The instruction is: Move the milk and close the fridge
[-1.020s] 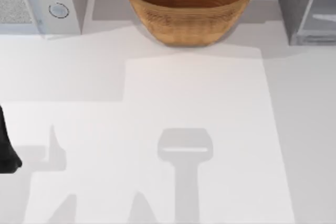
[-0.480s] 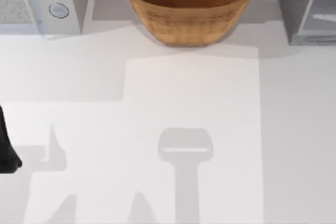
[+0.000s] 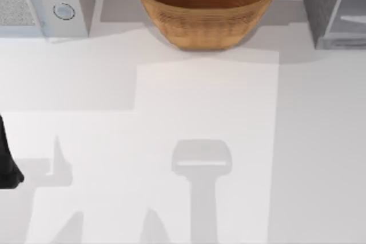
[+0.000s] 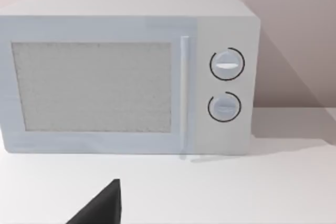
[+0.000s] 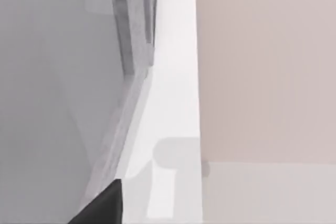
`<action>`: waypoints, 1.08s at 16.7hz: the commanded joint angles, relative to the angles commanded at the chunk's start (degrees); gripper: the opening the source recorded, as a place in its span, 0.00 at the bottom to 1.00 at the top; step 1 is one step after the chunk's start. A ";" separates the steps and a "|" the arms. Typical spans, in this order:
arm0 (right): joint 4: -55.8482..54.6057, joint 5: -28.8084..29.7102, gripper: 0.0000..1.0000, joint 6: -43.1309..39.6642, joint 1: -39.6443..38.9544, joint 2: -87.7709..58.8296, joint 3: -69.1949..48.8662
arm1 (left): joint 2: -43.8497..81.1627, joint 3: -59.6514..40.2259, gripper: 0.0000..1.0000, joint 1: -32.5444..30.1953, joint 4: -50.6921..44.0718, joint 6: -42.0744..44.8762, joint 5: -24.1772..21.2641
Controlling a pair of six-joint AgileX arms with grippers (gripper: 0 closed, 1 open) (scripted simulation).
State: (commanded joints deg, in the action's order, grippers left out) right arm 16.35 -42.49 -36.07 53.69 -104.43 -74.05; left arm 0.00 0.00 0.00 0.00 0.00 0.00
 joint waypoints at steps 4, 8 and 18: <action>-4.62 5.68 1.00 5.10 -6.12 2.79 1.36 | 0.00 0.00 1.00 0.00 0.00 0.00 0.00; -8.34 16.27 1.00 14.25 -18.10 4.81 6.00 | 0.00 0.00 1.00 0.00 0.00 0.00 0.00; -18.51 40.87 1.00 34.83 -51.82 11.03 16.54 | 0.00 0.00 1.00 0.00 0.00 0.00 0.00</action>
State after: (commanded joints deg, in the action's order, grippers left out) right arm -2.17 -1.61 -1.24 1.87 -93.40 -57.51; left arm 0.00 0.00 0.00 0.00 0.00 0.00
